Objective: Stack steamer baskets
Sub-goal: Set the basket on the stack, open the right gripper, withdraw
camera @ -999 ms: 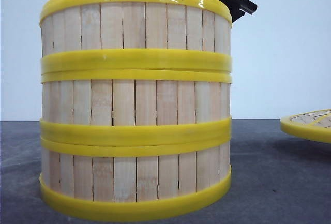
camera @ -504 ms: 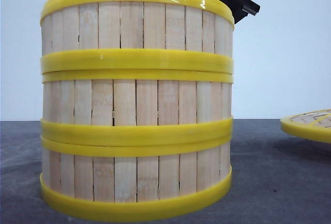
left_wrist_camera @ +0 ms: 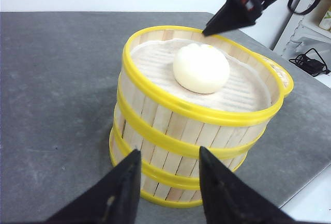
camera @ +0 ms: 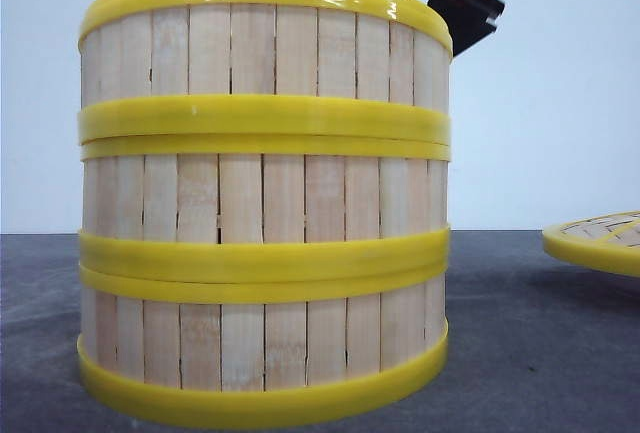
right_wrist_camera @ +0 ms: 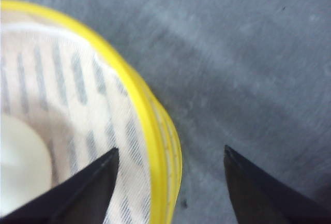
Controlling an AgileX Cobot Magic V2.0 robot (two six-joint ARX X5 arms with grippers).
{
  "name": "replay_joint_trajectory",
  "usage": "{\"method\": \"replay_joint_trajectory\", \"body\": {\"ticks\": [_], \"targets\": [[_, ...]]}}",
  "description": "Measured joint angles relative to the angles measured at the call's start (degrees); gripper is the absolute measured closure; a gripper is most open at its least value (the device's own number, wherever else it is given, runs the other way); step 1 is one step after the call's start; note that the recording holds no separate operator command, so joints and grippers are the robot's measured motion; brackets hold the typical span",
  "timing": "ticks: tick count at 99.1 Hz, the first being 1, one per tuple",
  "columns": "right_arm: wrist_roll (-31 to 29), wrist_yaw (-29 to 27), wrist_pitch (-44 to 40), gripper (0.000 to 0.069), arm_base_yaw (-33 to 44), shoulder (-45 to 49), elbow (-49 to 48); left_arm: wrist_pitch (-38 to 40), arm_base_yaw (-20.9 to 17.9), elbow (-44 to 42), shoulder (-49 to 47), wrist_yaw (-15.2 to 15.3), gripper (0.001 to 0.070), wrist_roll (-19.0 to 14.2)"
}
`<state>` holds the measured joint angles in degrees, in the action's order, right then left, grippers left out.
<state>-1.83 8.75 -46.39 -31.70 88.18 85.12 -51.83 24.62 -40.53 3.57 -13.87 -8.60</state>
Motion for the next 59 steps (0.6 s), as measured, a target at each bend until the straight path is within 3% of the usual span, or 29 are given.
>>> {"method": "replay_joint_trajectory", "body": {"ticks": [12, 35, 59], "targets": [[-0.1, -2.0, 0.9, 0.0278, 1.0, -6.1, 0.2, -0.1, 0.0, 0.0, 0.0, 0.0, 0.0516, 0.0], [-0.9, -12.1, -2.6, 0.0278, 4.3, -18.1, 0.8, 0.1, 0.0, 0.0, 0.0, 0.0, 0.0516, 0.0], [-1.7, -13.1, -12.0, 0.0278, 14.6, -20.5, 1.0, 0.4, 0.0, 0.0, 0.0, 0.0, 0.0516, 0.0]]}}
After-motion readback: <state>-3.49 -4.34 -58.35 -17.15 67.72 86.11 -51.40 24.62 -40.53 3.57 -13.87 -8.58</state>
